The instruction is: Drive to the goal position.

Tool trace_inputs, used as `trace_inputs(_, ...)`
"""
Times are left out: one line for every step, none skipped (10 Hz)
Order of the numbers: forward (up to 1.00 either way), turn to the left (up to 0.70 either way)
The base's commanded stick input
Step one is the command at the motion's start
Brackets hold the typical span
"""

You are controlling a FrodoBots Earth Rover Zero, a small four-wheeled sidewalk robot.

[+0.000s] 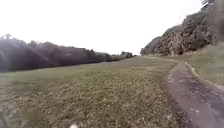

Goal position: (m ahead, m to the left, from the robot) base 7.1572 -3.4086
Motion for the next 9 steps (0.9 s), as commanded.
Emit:
trace_inputs(0.06, 0.0)
trace_inputs(0.06, 0.0)
trace_inputs(0.06, 0.0)
trace_inputs(0.06, 0.0)
trace_inputs(0.06, 0.0)
trace_inputs(0.06, 0.0)
trace_inputs(0.06, 0.0)
trace_inputs(0.06, 0.0)
trace_inputs(0.03, 0.0)
